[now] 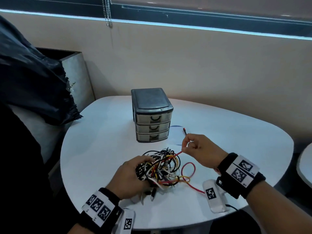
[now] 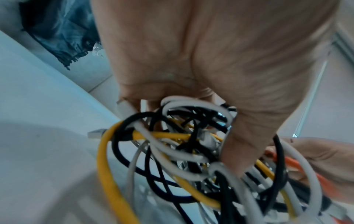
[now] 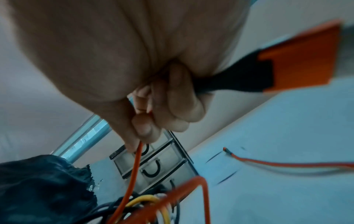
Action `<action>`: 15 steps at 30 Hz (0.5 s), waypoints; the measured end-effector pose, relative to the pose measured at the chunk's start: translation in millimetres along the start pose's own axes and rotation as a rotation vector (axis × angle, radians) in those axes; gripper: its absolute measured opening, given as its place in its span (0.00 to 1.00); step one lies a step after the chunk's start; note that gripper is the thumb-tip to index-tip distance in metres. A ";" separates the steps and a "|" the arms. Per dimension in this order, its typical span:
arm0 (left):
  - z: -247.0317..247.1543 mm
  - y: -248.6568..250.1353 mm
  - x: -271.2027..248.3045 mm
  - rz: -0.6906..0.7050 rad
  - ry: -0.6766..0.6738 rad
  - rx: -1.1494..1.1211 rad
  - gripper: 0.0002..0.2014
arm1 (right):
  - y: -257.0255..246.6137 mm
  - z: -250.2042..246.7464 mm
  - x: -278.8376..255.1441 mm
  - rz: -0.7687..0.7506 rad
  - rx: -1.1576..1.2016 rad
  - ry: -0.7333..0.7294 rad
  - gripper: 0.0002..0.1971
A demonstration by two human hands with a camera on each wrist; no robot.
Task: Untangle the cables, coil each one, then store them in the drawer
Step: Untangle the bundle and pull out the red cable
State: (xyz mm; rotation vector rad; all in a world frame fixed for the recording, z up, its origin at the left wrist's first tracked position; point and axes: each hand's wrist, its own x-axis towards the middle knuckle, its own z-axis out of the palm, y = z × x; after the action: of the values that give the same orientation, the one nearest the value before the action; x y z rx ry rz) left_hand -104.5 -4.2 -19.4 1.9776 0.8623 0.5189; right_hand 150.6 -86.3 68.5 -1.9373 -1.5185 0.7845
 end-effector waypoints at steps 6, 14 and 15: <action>7.1 -3.4 2.5 -0.097 0.088 -0.109 0.30 | -5.4 18.4 -13.9 -0.123 -0.396 0.121 0.11; 7.7 4.2 -5.2 -0.114 0.133 -0.069 0.29 | -23.0 66.6 -31.7 -0.361 -0.545 0.047 0.18; 6.0 3.9 -6.5 -0.117 0.147 -0.067 0.28 | -21.8 61.8 -32.1 -0.337 -0.532 0.030 0.18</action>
State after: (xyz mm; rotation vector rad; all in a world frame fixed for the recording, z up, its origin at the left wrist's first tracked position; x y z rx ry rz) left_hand -103.5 -13.8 -19.3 1.8332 1.0325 0.6223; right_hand 85.0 -108.9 46.1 -1.9410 -2.1183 0.2132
